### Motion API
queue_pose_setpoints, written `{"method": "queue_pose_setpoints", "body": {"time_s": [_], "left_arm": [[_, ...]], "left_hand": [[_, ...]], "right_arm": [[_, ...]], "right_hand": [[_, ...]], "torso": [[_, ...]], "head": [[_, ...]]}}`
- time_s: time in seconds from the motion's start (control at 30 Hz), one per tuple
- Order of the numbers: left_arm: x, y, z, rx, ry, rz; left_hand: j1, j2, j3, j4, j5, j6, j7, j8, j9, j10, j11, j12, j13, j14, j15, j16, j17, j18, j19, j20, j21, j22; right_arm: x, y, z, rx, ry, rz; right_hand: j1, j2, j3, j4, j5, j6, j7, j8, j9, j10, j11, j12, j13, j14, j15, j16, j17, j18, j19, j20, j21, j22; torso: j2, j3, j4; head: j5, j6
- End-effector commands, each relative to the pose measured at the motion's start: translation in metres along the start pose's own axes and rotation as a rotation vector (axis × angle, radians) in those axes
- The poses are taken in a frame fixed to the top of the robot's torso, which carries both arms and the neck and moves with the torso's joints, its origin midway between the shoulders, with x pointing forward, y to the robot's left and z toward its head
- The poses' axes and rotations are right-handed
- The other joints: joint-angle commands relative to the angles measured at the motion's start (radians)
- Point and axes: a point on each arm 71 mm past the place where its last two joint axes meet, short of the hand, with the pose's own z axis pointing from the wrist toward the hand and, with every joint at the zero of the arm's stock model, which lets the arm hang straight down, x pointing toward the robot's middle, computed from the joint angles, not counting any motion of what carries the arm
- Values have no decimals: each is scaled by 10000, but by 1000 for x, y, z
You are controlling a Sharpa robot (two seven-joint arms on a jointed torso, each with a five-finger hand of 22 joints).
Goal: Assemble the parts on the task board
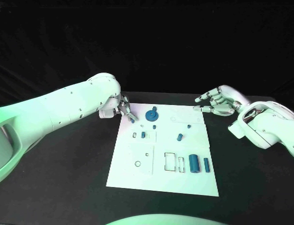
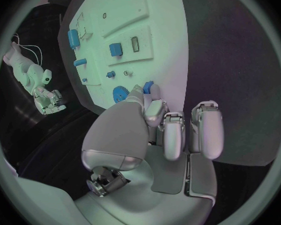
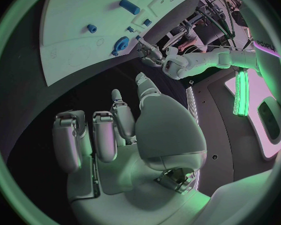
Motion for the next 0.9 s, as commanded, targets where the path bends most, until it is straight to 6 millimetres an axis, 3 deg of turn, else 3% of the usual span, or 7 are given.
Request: {"method": "queue_pose_setpoints", "body": {"time_s": [0.03, 0.43, 0.53, 0.6, 0.67, 0.8, 0.9], "left_arm": [[2, -2, 1, 66, 114, 7], [2, -2, 3, 58, 10, -183], [2, -1, 3, 112, 16, -340], [2, -1, 3, 168, 25, -453], [2, -1, 3, 238, 40, -565], [2, -2, 3, 420, 36, -819], [2, -2, 2, 559, -59, -989]], "left_hand": [[169, 29, 100, -50, 60, 85, -11, -80, 20, 68, -21, 31, -2, 1054, -75, 30, 2633, 57, 491, -72, 32, 1166], [1034, 265, 1218, -294, 139, 12, -62, -284, 59, 46, -75, -14, -29, 1054, -128, 30, 2633, 62, 484, -134, 5, 1166], [1482, 211, 1906, -558, 531, -72, -69, -356, 70, 6, -90, -64, -55, 1054, -153, 30, 2633, 64, 482, -160, -5, 1165], [1721, 37, 2586, -772, 1073, -132, -7, -385, 103, -21, -53, -112, -80, 1054, -134, 30, 2633, 62, 484, -166, -5, 1173], [1549, -394, 3580, -834, 1390, -135, 22, -360, 194, -4, 33, -150, -111, 1054, -85, 30, 2633, 55, 486, -105, -5, 1187], [523, -1258, 5981, -1036, 1663, -88, 62, -109, 586, 92, 80, -156, -140, 1054, -67, 30, 2633, 61, 487, -72, -19, 1210], [221, -1419, 6509, -1292, 1692, -132, 56, -8, 747, 122, 9, -135, -128, 1054, -55, 30, 2633, 57, 495, -71, -14, 1230]], "right_arm": [[1, 1, 0, -91, 137, 3], [2, 1, 0, -86, 172, 22], [2, 0, 0, -81, 185, 23], [2, 0, 0, -79, 197, 23], [2, 0, 0, -77, 210, 24], [2, 0, 0, -73, 229, 26], [2, 0, 0, -61, 246, 27]], "right_hand": [[43, 73, -35, 1, 61, -14, -11, 15, 5, -46, -10, -34, 569, 732, 30, -55, 1159, 37, 610, -30, -26, 1916], [43, 73, -35, 1, 61, -14, -11, 15, 5, -46, -10, -34, 569, 732, 30, -55, 1159, 37, 610, -30, -26, 1916], [43, 73, -35, 1, 61, -14, -11, 15, 5, -46, -10, -34, 569, 732, 30, -55, 1159, 37, 610, -30, -26, 1916], [43, 73, -35, 1, 61, -14, -11, 15, 5, -46, -10, -34, 569, 732, 30, -55, 1159, 37, 610, -30, -26, 1916], [43, 73, -35, 1, 61, -14, -11, 15, 5, -46, -10, -34, 569, 732, 30, -55, 1159, 37, 610, -30, -26, 1916], [43, 73, -35, 1, 61, -14, -11, 15, 5, -46, -10, -34, 569, 732, 30, -55, 1159, 37, 610, -30, -26, 1916], [50, 79, -43, 0, 67, -11, -12, 17, 6, -33, -10, 1, 586, 737, 30, -44, 1182, 35, 615, -31, -22, 1924]], "torso": [[-1, -5, -2], [-3, -3, 5], [-4, -3, 6], [-3, -3, 5], [-5, -3, 7], [-9, 2, 6], [-9, 5, 12]], "head": [[-7, -15], [-13, -47], [-12, -49], [-6, -62], [3, -69], [15, -75], [33, -85]]}}
